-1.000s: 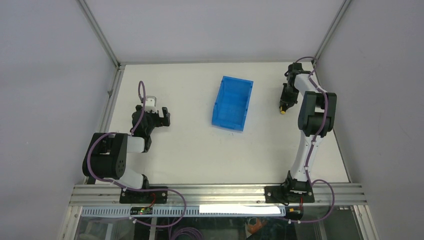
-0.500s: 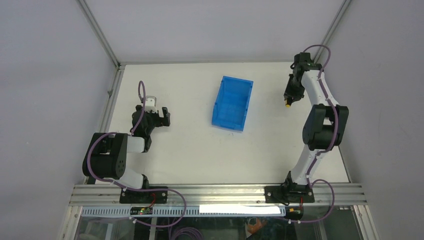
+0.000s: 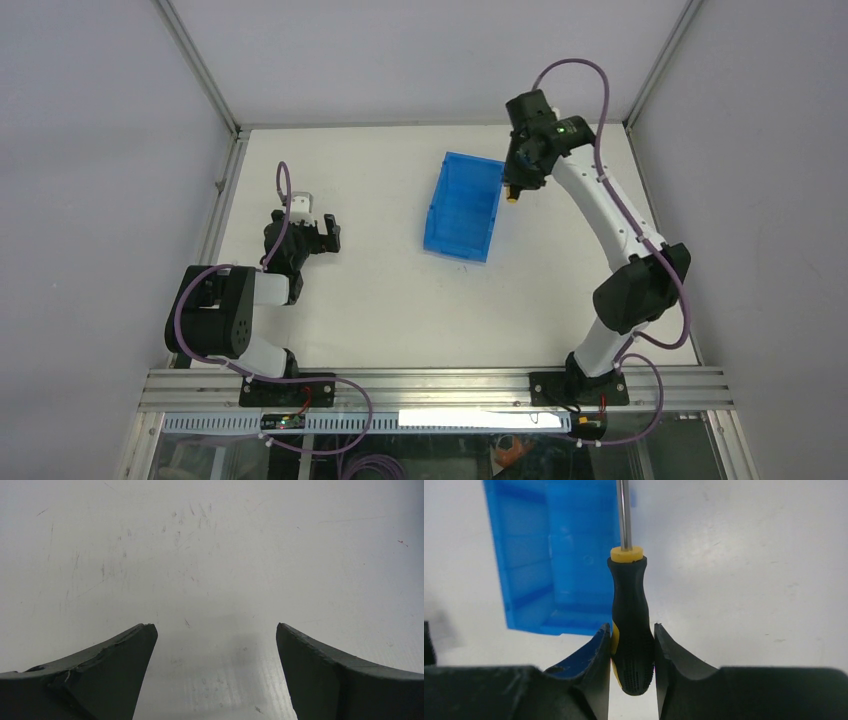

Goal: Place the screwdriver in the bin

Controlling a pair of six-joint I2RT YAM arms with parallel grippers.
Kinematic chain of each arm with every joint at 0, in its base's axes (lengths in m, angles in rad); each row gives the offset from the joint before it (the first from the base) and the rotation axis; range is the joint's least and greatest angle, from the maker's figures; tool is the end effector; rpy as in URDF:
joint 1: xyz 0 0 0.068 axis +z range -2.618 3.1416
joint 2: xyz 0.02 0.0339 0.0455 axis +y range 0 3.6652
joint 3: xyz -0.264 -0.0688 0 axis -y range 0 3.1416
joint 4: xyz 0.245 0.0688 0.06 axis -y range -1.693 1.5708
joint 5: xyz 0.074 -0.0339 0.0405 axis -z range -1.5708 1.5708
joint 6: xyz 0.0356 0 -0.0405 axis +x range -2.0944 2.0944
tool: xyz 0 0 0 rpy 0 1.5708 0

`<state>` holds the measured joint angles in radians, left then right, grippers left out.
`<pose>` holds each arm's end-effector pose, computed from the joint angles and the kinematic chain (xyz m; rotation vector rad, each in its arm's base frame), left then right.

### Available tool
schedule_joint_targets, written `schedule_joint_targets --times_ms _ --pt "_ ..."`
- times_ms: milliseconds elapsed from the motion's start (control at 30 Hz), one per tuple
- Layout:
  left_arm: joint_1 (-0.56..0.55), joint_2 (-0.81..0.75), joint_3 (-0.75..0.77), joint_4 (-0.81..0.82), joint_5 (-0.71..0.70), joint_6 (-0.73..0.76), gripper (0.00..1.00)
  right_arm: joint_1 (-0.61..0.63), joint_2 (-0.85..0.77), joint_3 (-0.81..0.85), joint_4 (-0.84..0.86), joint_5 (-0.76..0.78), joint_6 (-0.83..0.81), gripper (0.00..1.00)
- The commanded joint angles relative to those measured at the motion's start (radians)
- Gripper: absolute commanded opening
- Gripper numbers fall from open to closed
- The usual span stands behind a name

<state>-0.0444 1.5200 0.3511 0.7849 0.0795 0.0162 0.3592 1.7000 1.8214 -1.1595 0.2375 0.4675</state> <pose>0.2588 -0.0143 0.1341 0.1116 1.9516 -0.0963 0.3260 0.1135 0.3710 0.2219 2.5534 0.0008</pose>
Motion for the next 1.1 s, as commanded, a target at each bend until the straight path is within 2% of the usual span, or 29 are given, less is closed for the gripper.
schedule_joint_targets --times_ms 0,133,467,700,900,1067 --pt "0.003 -0.015 0.023 0.034 -0.005 -0.006 0.99 0.117 0.005 -0.034 0.124 0.012 0.136 0.0" --pt "0.002 -0.015 0.023 0.034 -0.004 -0.006 0.99 0.177 0.06 -0.063 0.18 0.069 0.204 0.0" --pt "0.002 -0.016 0.023 0.034 -0.005 -0.006 0.99 0.268 0.189 -0.204 0.344 0.089 0.265 0.0" --pt "0.003 -0.016 0.023 0.035 -0.005 -0.006 0.99 0.288 0.314 -0.194 0.358 0.107 0.306 0.05" --pt "0.002 -0.016 0.023 0.034 -0.005 -0.006 0.99 0.288 0.366 -0.189 0.352 0.151 0.334 0.18" --pt "0.002 -0.016 0.023 0.034 -0.004 -0.006 0.99 0.287 0.374 -0.152 0.325 0.155 0.321 0.48"
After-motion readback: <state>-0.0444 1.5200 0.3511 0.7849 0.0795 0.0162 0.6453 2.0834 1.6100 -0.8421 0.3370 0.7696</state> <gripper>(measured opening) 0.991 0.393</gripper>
